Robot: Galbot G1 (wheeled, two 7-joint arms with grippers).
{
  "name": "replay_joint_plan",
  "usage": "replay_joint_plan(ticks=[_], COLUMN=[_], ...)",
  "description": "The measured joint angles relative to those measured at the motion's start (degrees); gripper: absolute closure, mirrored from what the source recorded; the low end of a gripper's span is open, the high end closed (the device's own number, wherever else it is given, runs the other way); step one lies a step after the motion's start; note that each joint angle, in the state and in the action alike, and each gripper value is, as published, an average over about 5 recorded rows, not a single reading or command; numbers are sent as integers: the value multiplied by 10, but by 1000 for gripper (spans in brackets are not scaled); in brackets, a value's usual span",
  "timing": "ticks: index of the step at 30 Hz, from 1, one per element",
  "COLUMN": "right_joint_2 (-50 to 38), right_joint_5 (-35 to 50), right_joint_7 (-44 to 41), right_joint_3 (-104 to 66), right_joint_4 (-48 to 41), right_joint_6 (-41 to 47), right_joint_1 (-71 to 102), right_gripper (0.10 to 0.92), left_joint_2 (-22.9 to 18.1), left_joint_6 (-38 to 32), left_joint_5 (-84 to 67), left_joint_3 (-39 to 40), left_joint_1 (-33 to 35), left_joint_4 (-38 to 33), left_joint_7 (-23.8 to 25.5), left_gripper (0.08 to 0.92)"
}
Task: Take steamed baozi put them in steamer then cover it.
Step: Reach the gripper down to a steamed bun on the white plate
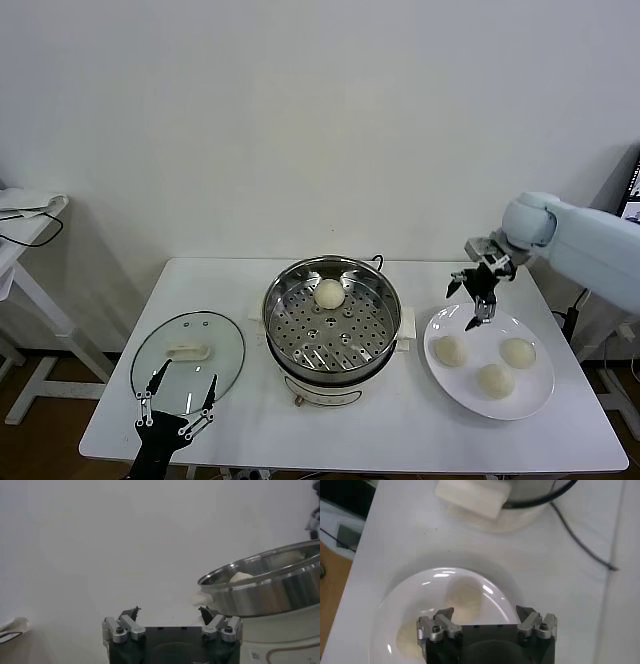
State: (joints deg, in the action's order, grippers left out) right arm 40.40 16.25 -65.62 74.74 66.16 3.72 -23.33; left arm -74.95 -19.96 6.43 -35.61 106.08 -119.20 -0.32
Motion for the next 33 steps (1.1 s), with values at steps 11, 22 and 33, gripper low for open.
replay_joint_plan(ticks=[11,22,33], right_joint_2=[6,13,12], right_joint_5=[-5,-13,-11], right_joint_7=[38,74,91], right_joint_3=[-12,-27,-35], right_joint_4=[-12,-19,-18], right_joint_6=[24,35,40], right_joint_1=[61,100,113], right_gripper=[203,203,323], left_joint_2=[-1,-2,-2], left_joint_6=[-3,-4,-5], left_joint_5=[0,1,0], left_joint_3=[-2,-3,-6], left_joint_1=[1,0,1], left_joint_4=[7,9,9], left_joint_7=[0,0,0], left_gripper=[177,177,177])
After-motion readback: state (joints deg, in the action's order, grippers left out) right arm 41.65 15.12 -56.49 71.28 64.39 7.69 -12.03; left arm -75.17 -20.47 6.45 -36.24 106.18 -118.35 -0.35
